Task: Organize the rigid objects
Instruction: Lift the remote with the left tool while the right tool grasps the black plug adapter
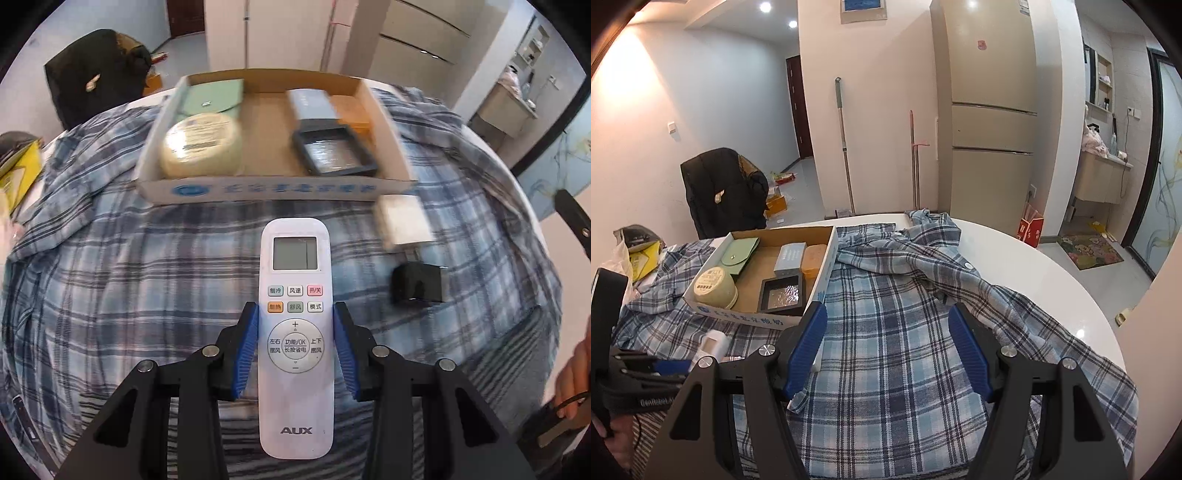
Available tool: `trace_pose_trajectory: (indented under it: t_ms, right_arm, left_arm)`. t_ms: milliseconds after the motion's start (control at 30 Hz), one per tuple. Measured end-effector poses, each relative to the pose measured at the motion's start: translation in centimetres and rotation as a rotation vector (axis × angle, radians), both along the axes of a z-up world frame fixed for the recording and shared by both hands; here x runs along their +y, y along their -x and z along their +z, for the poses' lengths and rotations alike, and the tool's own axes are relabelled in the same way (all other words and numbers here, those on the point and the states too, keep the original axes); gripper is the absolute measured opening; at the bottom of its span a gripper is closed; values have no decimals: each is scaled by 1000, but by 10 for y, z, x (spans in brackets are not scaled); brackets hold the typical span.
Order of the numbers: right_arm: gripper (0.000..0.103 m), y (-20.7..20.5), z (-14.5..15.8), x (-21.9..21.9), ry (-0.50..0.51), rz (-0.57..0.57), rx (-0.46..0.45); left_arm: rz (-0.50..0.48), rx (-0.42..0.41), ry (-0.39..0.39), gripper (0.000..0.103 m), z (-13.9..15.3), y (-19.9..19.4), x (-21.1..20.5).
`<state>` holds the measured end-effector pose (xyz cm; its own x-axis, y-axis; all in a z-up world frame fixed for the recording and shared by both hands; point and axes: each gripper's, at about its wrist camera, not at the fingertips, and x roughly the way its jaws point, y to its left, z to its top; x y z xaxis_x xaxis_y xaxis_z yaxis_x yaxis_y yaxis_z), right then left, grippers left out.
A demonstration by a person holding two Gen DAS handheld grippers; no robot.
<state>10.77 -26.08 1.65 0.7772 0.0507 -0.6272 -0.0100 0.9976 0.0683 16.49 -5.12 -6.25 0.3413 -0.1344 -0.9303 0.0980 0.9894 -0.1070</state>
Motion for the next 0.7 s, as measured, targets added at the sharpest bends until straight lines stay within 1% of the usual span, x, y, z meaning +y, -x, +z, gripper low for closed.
trace_pose_trajectory:
  t_ms: [100,200,267,300,333,367,400,433,600,700]
  right_arm:
    - [67,-5,-15,9,-4,77,82]
    - [67,-9,-33,13,5,94,155]
    - [67,-14,-47,15,20,118,219]
    - [65,-18,-55,16,25,136,264]
    - [55,-23,-66,16,30,151,326]
    - [49,-27,-75,13,29,151,381]
    - [44,-31,-81,10,21,150,415]
    - [44,-33,-86,7,12,157,438]
    - [43,-40,-103,1,84,138,484]
    - [41,-40,-103,-7,99,125,472]
  left_arm:
    - [28,26,-4,42,-11,2,18]
    - [49,37,-21,42,-22,2,29]
    - [52,42,-11,42,-28,2,34]
    - [52,38,-1,42,-28,1,36]
    - [58,42,13,42,-28,0,39]
    - [63,42,26,42,-28,-1,41]
    - [60,34,27,42,-28,-2,42]
    - [54,25,21,42,-29,-4,43]
    - [58,12,-1,42,-30,-6,45]
    - [53,17,6,42,-30,-5,49]
